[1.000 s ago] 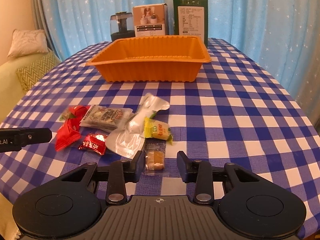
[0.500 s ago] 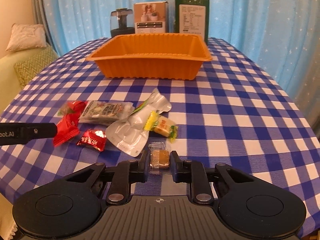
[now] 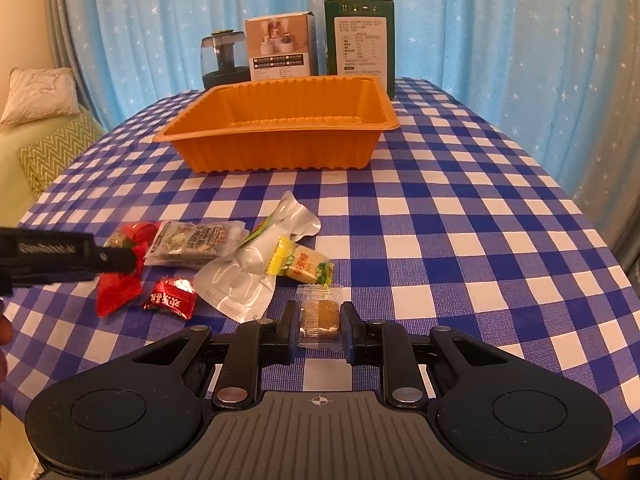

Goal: Organize snacks
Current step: 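Grasp a red packet with the left tool while the right tool holds the cake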

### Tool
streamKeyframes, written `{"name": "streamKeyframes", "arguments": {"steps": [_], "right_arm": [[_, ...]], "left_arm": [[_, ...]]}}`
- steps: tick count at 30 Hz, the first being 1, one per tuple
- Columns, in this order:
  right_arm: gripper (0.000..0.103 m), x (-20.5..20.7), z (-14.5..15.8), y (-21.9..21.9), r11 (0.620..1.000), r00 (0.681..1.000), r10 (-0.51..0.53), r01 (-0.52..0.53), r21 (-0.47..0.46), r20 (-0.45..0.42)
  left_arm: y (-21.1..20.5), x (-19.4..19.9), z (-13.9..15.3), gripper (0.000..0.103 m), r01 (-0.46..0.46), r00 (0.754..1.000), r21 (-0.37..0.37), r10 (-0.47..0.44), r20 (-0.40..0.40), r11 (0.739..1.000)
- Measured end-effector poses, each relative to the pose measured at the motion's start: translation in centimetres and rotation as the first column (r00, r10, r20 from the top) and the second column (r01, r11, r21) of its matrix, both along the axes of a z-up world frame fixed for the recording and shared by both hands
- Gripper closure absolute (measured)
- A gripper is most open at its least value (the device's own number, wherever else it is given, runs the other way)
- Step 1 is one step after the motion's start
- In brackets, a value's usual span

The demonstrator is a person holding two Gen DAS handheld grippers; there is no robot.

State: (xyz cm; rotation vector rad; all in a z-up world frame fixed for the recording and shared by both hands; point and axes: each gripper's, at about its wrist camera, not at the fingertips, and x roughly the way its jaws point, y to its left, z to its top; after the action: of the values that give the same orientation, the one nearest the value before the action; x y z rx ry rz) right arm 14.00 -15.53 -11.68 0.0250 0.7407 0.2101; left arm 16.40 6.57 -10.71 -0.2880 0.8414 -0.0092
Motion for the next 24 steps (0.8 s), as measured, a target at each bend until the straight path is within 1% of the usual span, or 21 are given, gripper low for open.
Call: {"name": "streamKeyframes", "arguments": {"steps": [3,4,5,6,12,14,20,24], "right_arm": [[0.081,0.0,0.0,0.0,1.0,1.0,-0.003,0.003,0.003,0.0],[0.081,0.0,0.1,0.0,1.0,1.0,-0.003,0.003,0.005,0.0],[0.081,0.1,0.1,0.0,1.0,1.0,-0.002,0.002,0.007,0.0],[0.081,0.1,0.1,0.1,1.0,1.0,-0.002,0.002,0.008,0.001],[0.081,0.0,0.4,0.3,1.0,1.0,-0.006,0.006,0.01,0.013],[0.081,-0.2,0.6,0.2,1.0,1.0,-0.013,0.013,0.01,0.024],[0.081,-0.1,1.3,-0.1,0.999,0.999,-0.027,0.026,0.022,0.047],[0.081,0.0,1.6,-0.2,0.999,0.998,-0.025,0.023,0.034,0.053]], "left_arm": [[-0.6,0.0,-0.1,0.061,0.026,1.0,0.06,-0.026,-0.006,0.998],[-0.8,0.0,-0.1,0.065,0.033,0.999,0.075,-0.032,-0.009,0.997],[-0.8,-0.1,-0.1,0.072,0.038,0.999,0.093,-0.037,-0.012,0.995],[-0.9,-0.1,-0.1,0.075,0.042,0.999,0.113,-0.041,-0.016,0.993],[-0.8,-0.9,0.1,0.078,0.061,0.998,0.144,-0.059,-0.019,0.988],[-0.6,-1.3,0.2,0.078,0.06,0.998,0.144,-0.058,-0.017,0.988],[-0.6,-1.7,1.7,0.078,0.06,0.998,0.158,-0.065,0.025,0.986],[-1.2,-1.4,2.8,0.078,0.081,0.995,0.166,-0.09,0.046,0.983]]}}
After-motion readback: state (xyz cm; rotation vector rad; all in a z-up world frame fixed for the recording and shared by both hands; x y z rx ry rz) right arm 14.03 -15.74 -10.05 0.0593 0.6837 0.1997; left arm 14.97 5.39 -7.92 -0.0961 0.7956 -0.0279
